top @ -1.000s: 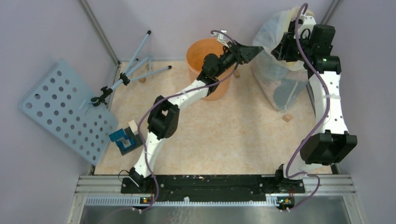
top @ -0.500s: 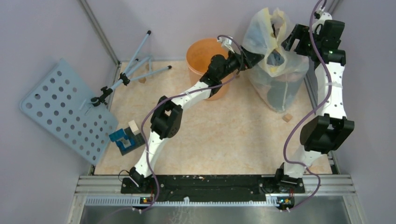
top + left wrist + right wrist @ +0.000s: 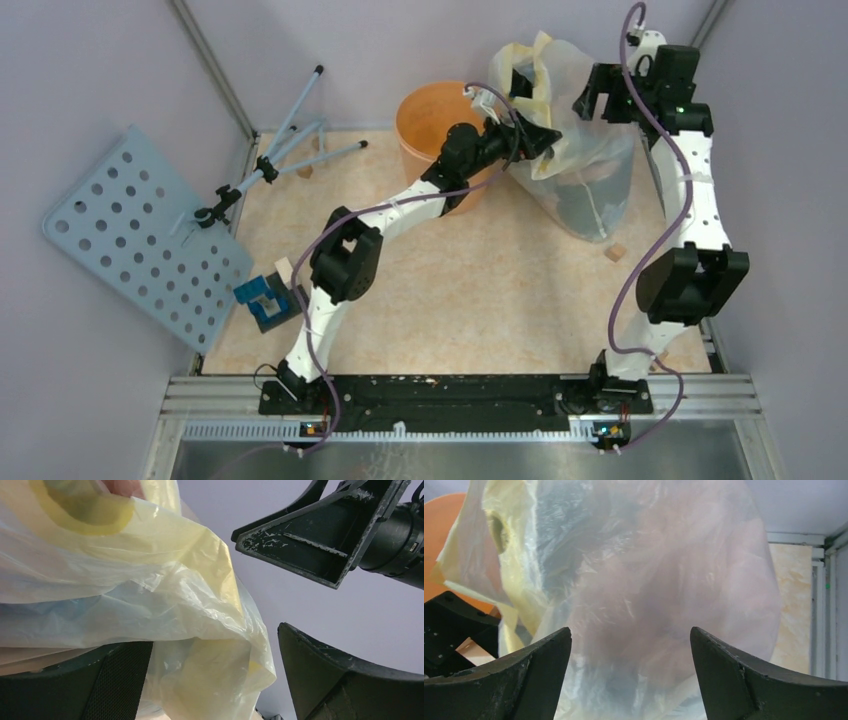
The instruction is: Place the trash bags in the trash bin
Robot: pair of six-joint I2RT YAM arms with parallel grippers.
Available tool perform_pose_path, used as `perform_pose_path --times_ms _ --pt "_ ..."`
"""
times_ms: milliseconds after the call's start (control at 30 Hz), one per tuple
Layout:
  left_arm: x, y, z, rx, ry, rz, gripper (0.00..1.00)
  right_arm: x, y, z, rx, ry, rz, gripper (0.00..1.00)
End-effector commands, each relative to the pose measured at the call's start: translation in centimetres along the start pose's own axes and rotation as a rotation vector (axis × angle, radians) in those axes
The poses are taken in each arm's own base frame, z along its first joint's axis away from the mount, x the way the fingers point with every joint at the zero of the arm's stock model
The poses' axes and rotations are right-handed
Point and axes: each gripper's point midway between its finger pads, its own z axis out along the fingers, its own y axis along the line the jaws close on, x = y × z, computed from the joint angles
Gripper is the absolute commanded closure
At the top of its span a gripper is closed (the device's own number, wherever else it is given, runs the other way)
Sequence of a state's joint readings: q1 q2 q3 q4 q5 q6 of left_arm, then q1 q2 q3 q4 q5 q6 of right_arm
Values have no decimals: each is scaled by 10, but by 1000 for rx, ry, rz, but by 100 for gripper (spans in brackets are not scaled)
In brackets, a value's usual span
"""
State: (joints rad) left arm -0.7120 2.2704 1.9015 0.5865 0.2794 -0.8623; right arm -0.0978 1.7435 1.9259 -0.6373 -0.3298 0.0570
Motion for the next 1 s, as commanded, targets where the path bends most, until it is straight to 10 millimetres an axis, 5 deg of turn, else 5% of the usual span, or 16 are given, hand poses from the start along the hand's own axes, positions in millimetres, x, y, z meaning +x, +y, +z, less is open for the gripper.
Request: perform_pose_path --times_ms 0,367,533,733,967 --pt "-14 -10 -14 6 -9 15 1 -26 25 -18 -17 -72 -137 17" --pt "-4 14 -76 -198 18 110 11 -34 92 15 -7 -97 -203 17" --pt "-1 21 -97 -256 41 143 39 -31 125 32 -39 -103 -229 15" --pt "-3 32 -118 -321 30 154 98 -14 150 57 24 -57 -289 14" --pt "-7 26 -131 -305 30 170 100 -11 135 68 162 -58 -283 20"
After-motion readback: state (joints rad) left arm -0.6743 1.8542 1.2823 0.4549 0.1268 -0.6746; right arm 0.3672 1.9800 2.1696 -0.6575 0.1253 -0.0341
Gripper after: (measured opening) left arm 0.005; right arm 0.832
